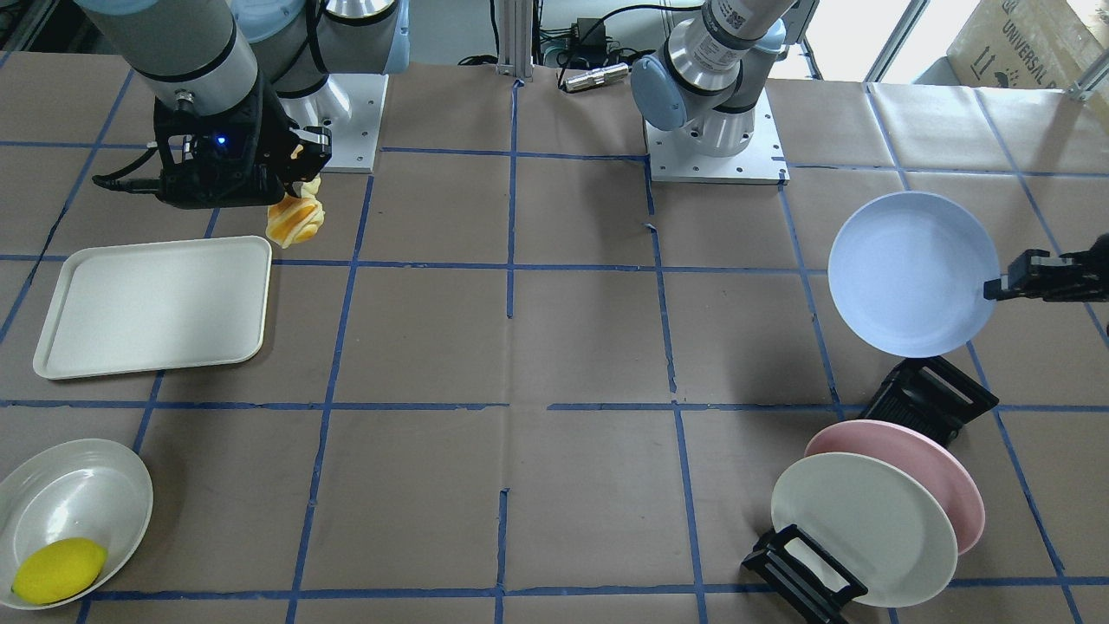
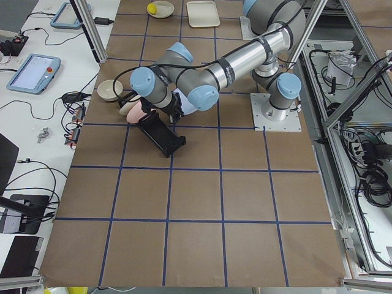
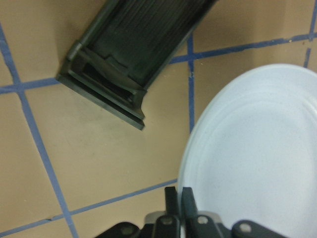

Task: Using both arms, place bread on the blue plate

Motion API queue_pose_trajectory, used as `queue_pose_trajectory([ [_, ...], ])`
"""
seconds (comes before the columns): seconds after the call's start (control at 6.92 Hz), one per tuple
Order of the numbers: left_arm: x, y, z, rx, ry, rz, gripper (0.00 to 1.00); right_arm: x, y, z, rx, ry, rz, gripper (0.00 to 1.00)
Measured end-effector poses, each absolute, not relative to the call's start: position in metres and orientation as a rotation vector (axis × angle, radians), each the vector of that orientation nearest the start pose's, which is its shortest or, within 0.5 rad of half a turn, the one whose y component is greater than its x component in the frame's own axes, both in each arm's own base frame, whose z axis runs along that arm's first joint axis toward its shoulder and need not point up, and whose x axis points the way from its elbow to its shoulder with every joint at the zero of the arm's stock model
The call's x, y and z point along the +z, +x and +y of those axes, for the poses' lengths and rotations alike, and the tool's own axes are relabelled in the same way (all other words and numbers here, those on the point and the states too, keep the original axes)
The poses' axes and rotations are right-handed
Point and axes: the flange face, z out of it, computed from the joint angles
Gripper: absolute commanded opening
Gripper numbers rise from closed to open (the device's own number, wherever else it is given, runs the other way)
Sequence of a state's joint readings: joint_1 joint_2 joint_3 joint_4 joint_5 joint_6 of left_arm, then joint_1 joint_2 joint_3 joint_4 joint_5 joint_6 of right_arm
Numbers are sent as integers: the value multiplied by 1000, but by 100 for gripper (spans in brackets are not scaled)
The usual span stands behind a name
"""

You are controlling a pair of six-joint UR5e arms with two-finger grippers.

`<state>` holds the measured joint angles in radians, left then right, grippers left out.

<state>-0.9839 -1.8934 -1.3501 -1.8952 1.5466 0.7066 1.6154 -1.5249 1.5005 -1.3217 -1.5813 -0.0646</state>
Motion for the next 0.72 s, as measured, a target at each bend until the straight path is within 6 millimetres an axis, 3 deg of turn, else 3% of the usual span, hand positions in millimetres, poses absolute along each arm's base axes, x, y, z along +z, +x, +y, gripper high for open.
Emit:
queue_pose_trajectory([
  [0.29,407,83,-554,539,194,3292,9,476,154,-480,355,-175,3122,20],
  [0.72,376,-60,-575,447,198,3311,9,476,154,-480,357,-176,3119,21],
])
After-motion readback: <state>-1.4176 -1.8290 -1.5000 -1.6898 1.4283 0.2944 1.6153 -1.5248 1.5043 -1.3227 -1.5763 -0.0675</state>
